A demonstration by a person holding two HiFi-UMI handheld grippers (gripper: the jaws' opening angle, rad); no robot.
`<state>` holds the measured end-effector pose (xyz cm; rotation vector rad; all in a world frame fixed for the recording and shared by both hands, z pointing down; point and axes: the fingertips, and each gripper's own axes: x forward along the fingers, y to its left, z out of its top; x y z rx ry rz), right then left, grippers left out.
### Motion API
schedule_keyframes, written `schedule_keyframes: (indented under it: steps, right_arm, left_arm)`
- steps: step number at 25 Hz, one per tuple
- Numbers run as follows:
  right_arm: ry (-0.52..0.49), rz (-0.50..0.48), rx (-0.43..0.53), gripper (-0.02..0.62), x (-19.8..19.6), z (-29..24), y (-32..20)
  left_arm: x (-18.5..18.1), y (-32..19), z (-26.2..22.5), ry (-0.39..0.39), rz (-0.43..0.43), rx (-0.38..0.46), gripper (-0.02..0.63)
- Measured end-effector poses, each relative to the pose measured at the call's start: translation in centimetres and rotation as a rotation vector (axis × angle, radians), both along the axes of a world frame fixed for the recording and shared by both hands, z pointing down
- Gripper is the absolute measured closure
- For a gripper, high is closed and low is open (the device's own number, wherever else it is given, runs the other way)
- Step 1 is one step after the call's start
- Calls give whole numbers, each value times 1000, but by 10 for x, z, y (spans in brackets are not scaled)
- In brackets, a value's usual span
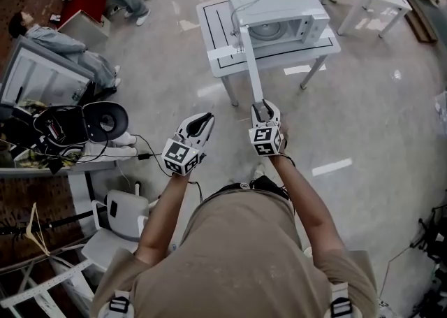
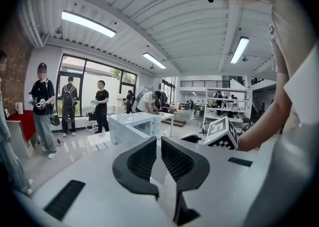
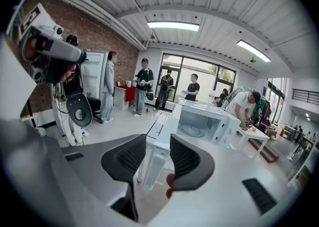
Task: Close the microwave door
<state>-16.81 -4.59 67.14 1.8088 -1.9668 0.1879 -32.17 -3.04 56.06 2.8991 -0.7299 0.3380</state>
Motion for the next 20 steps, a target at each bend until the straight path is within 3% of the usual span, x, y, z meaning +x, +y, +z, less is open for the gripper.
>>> schedule_keyframes:
  steps: [10,20]
  right_arm:
    - [47,17,-18,459,8,22,-13]
    - [40,21,-2,468,40,21,-11]
  left_arm:
    - [15,-1,6,-62,-11,19,591]
    - [39,-10,16,-66,-15,7,591]
